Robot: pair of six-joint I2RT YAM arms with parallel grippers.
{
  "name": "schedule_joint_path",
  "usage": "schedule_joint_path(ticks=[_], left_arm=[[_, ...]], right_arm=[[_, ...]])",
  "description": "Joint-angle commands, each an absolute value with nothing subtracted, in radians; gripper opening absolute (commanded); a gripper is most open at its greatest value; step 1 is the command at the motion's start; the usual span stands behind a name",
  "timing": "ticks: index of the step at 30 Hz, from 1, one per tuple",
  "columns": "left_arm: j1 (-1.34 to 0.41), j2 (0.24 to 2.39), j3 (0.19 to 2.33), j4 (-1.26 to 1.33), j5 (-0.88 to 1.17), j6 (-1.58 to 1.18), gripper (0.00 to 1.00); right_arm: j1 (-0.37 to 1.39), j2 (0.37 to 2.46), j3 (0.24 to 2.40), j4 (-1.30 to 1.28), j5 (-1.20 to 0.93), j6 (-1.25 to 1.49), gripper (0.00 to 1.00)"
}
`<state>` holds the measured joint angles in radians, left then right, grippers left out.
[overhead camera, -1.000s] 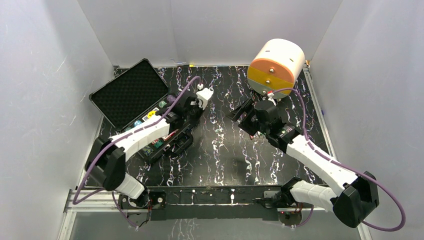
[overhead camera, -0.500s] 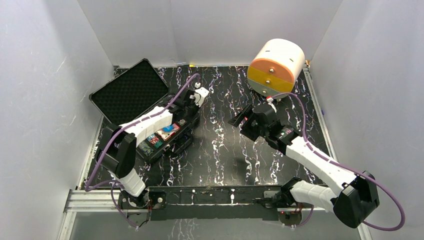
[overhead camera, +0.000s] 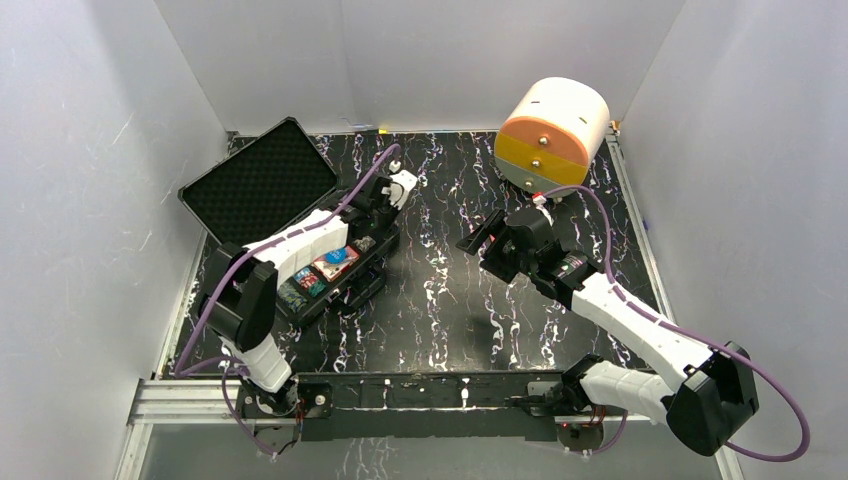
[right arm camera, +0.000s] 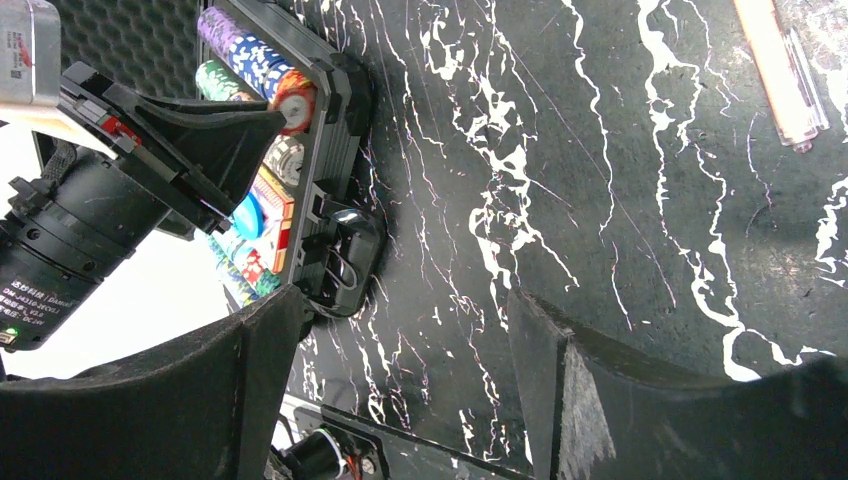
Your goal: Pack up texas hold em set
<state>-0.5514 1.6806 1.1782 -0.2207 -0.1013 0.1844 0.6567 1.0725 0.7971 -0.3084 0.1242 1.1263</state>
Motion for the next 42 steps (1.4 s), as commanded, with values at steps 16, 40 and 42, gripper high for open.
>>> schedule_joint_path(ticks=[16, 40, 42], left_arm=[[-0.505, 1.556, 1.27, -0.26, -0.063, 0.152, 0.37], [-0.468, 1.714, 1.24, -0.252, 0.193, -0.01, 0.1], [-0.468, 1.725, 1.239, -0.253, 0.187, -0.005, 0.09]], right_arm=[[0.656, 1.086, 0.822, -0.285, 0.115, 1.104, 0.82], [0.656, 1.156, 0.807, -0.248, 0.005, 0.999, 0.72], [0.656, 1.155, 0.806, -0.25, 0.007, 1.0, 0.72]])
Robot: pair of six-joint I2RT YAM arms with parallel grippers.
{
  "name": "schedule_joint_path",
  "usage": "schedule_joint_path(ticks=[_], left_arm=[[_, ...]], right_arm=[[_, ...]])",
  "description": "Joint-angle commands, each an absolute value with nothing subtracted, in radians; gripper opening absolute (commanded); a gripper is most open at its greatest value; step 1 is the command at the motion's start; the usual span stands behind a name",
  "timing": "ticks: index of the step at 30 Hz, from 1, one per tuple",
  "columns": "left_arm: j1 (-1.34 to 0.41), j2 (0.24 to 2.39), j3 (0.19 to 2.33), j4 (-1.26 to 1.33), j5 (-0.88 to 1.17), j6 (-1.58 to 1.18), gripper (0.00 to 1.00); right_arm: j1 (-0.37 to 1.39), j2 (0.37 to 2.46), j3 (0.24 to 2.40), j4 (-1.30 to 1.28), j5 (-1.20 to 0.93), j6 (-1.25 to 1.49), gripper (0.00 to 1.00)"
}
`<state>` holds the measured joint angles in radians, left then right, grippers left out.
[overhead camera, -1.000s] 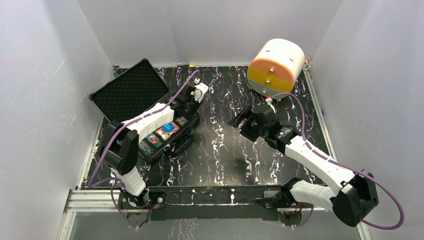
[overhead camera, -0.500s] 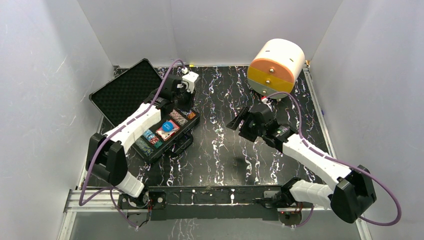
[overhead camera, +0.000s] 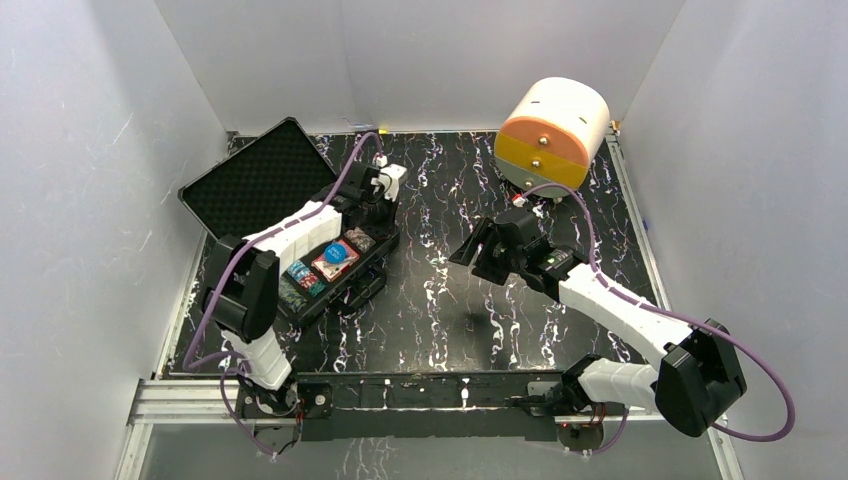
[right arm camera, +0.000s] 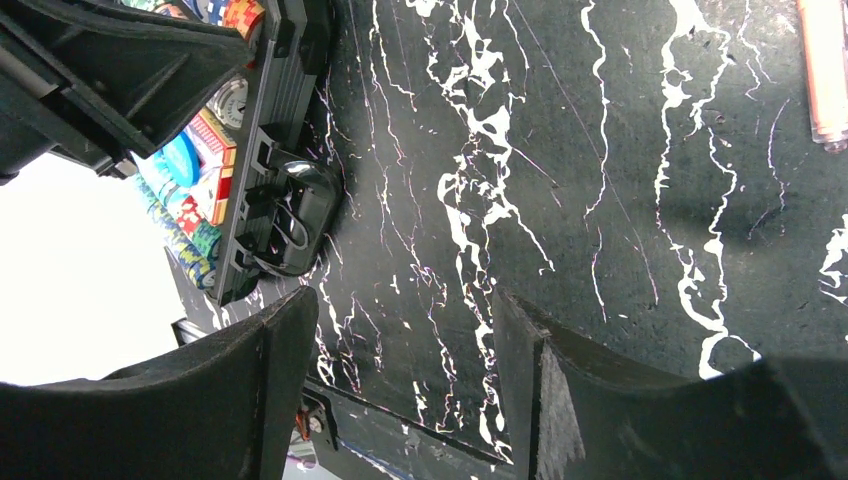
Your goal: Pack up texas hold em set
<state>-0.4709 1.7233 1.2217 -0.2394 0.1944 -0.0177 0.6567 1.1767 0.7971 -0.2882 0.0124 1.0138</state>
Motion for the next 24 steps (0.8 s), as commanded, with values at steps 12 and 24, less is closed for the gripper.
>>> schedule_joint_path(ticks=[12, 24], left_arm=[[-0.468, 1.78, 1.267, -0.326, 0.032, 0.034, 0.03], [-0.465, 1.652, 1.333, -0.366, 0.207, 0.046, 0.26]], right_arm=[[0.657, 1.149, 0.804, -0.256, 0.012, 1.008, 0.71], [0.656, 1.123, 0.808, -0.263, 0.026, 1.006, 0.71]])
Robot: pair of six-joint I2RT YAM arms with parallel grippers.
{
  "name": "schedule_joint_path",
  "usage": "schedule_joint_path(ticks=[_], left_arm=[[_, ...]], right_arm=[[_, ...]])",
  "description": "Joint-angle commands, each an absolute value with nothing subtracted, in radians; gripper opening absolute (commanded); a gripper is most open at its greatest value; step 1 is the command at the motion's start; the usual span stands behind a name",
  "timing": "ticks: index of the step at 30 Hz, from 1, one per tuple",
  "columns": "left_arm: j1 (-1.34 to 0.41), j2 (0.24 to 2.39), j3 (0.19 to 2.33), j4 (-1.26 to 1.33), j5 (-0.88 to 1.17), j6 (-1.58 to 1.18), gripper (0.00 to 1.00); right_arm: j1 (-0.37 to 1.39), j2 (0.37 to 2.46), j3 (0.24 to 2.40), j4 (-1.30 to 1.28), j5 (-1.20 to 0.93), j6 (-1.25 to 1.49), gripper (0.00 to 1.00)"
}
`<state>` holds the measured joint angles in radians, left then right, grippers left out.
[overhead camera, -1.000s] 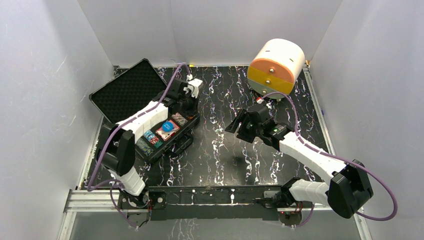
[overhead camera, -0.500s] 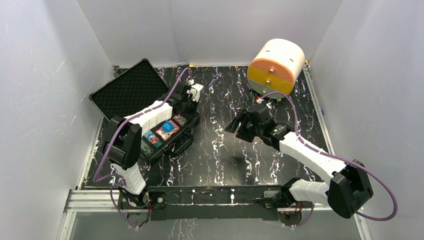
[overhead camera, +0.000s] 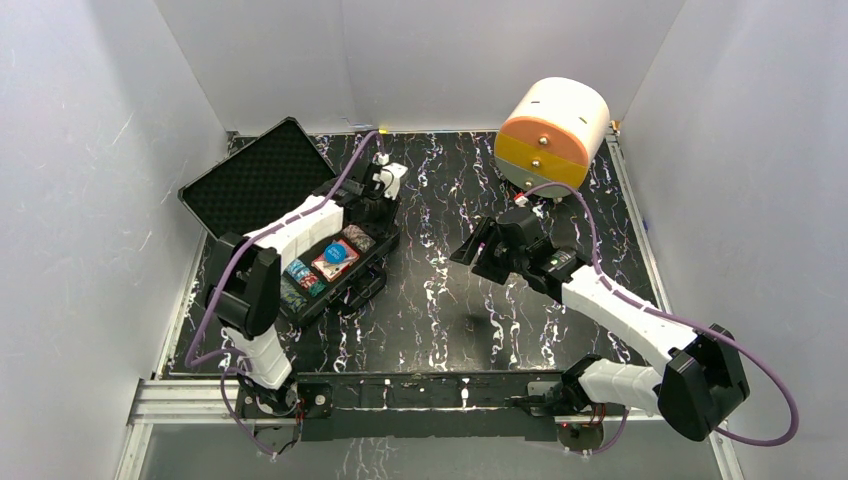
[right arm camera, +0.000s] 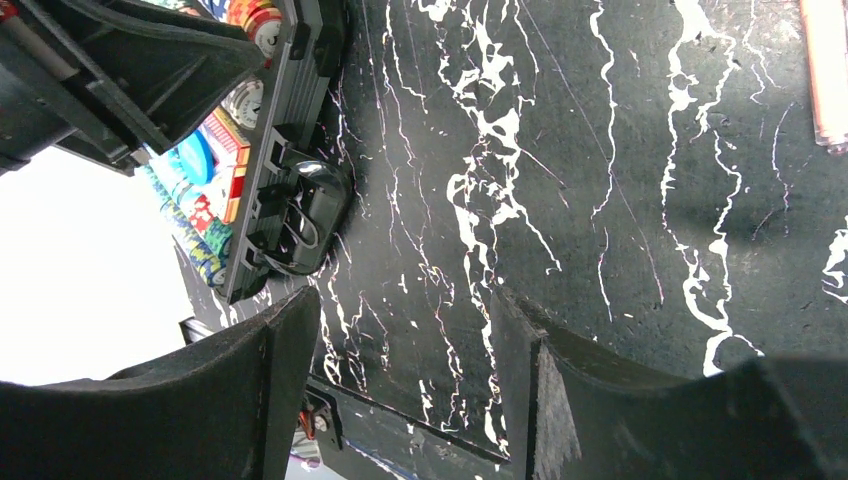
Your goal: Pack up texas hold em set
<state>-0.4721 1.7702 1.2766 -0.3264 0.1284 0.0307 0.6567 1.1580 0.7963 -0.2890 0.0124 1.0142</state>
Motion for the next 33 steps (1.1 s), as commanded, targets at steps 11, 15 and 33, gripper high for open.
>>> schedule_joint_path(ticks=[11, 15, 33], left_arm=[[-0.335, 1.473, 1.341, -0.34, 0.115, 0.068, 0.64], [-0.216, 1.471, 1.389, -0.327, 0.001, 0.08, 0.85], [0.099, 1.945, 1.925, -0.306, 0.004, 0.28, 0.92]], right_arm=[[0.656, 1.122, 0.809, -0.263, 0.039, 0.994, 0.72], [0.655, 1.139, 0.811, -0.251, 0.047, 0.973, 0.72], [0.656, 1.259, 0.845, -0.235, 0.067, 0.89, 0.73]])
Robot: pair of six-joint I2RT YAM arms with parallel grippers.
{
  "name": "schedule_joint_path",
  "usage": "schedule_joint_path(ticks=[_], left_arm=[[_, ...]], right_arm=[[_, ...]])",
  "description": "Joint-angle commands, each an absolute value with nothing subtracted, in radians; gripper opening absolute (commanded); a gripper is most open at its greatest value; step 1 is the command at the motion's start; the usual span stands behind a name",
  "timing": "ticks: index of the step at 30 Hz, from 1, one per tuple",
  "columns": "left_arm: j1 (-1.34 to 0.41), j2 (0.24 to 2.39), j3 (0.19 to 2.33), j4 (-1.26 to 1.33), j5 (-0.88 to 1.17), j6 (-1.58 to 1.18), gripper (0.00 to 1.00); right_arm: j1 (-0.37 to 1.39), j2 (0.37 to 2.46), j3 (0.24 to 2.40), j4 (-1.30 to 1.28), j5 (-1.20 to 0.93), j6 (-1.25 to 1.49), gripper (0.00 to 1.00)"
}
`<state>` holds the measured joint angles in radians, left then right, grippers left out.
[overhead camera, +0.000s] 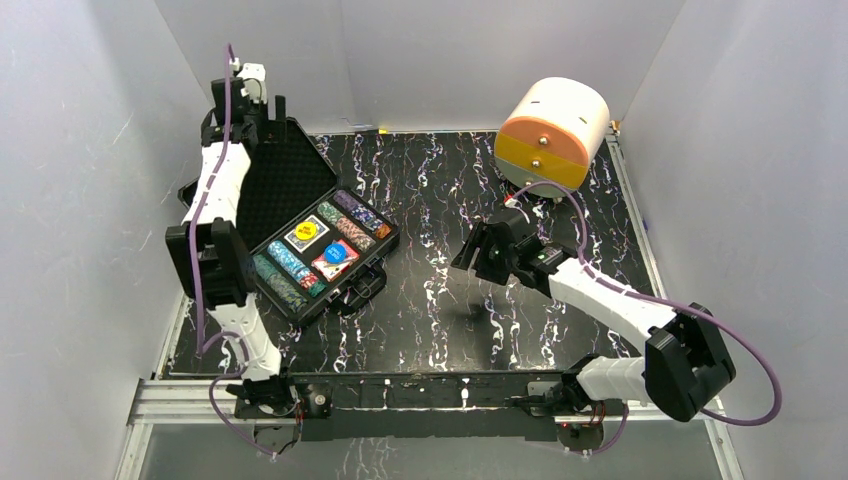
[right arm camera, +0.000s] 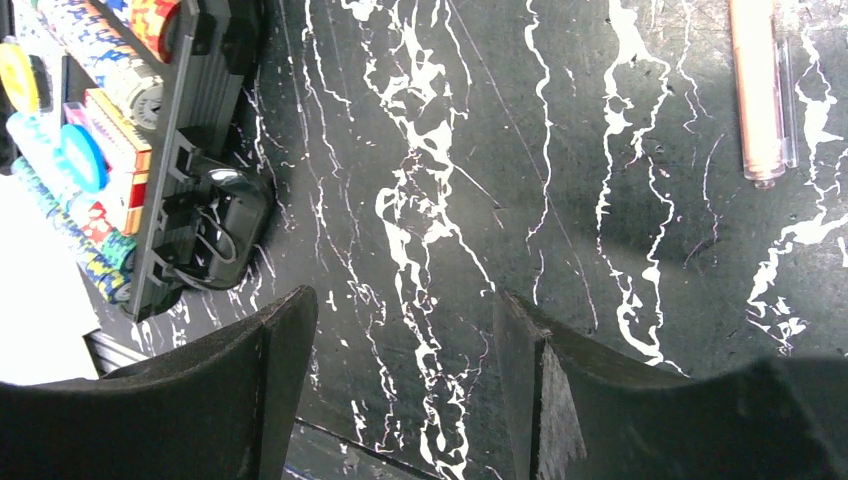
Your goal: Pack up texas hold em set
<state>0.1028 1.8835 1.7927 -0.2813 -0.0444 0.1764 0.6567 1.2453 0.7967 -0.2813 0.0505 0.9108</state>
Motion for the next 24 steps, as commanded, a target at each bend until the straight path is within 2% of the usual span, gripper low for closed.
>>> schedule_joint_path(ticks=[1, 8, 12, 14, 17, 24], left_arm=[[0.098, 1.966, 1.943, -0.31, -0.007, 0.3, 0.91], [0.098, 2.08, 1.994, -0.312, -0.143, 0.4, 0.85], [0.091, 2.117, 2.023, -0.345, -0.11, 0.365, 0.76], [0.09, 2.131, 2.038, -0.36, -0.112, 0.358, 0.65], [0.088, 2.15, 2.065, -0.413, -0.117, 0.37, 0.57], [0.045, 2.076, 2.053, -0.547, 0.031, 0.314, 0.44]], right_arm=[[0.655, 1.265, 0.847, -0.237, 0.062, 0.89, 0.73], [0.656, 1.301, 0.857, -0.259, 0.058, 0.895, 0.72], [0.655, 1.334, 0.873, -0.258, 0.053, 0.906, 0.72], [0.656, 1.349, 0.884, -0.256, 0.046, 0.912, 0.72], [0.655, 1.362, 0.901, -0.258, 0.035, 0.919, 0.72], [0.656, 1.354, 0.91, -0.254, 0.038, 0.922, 0.71]])
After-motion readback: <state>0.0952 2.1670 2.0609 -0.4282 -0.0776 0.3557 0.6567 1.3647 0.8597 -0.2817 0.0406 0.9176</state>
